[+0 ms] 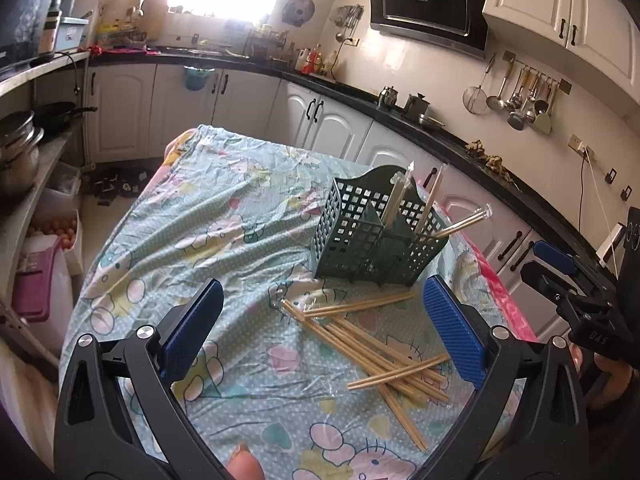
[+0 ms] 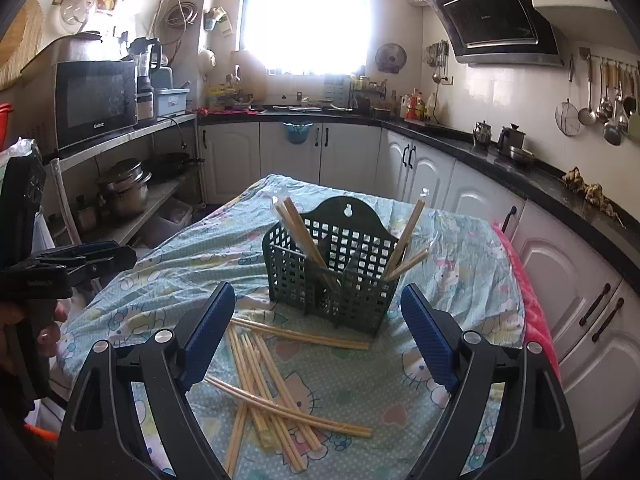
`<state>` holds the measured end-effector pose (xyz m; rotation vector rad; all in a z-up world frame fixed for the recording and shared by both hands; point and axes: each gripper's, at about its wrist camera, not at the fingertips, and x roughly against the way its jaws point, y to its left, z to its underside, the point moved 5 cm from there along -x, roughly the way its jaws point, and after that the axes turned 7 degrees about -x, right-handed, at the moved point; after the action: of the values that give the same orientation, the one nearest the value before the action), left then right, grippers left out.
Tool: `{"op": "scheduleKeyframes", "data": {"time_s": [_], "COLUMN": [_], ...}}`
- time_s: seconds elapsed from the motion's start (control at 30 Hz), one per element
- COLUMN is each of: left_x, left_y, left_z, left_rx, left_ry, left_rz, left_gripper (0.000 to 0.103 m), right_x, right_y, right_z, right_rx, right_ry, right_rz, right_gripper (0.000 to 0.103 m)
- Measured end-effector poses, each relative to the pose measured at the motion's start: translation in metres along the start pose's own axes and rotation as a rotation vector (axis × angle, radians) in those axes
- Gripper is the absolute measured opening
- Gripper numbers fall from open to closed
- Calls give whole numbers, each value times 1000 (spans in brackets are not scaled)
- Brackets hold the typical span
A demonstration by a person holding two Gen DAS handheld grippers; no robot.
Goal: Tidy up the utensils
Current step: 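Withdraw both open tools from the caddy toward the loose chopsticks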
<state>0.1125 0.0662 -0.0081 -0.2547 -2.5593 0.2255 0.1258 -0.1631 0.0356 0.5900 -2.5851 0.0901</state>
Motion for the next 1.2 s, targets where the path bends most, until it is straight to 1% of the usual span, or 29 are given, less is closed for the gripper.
{"op": "scheduleKeyframes", "data": {"time_s": [0.2,0.37,0.77,1.2], "left_x": [-3,-9,-31,-55], "left_y": [0,0,-4,-6], "left_z": [5,11,31,53], "left_rx": [-5,-6,-18,-16], "left_ry": [13,31,96,169], "left_rz": [-3,-4,-3,14], "left_gripper": [92,92,92,92], "right_x": [-3,-10,-24,-36], "right_y": [-3,-7,-24,-41], "right_z": [11,26,57,77], "right_rx": [-8,-21,-45,-77], "right_ry": [23,61,135,189], "right_rz": [9,22,60,94], "right_gripper": [82,82,83,82]}}
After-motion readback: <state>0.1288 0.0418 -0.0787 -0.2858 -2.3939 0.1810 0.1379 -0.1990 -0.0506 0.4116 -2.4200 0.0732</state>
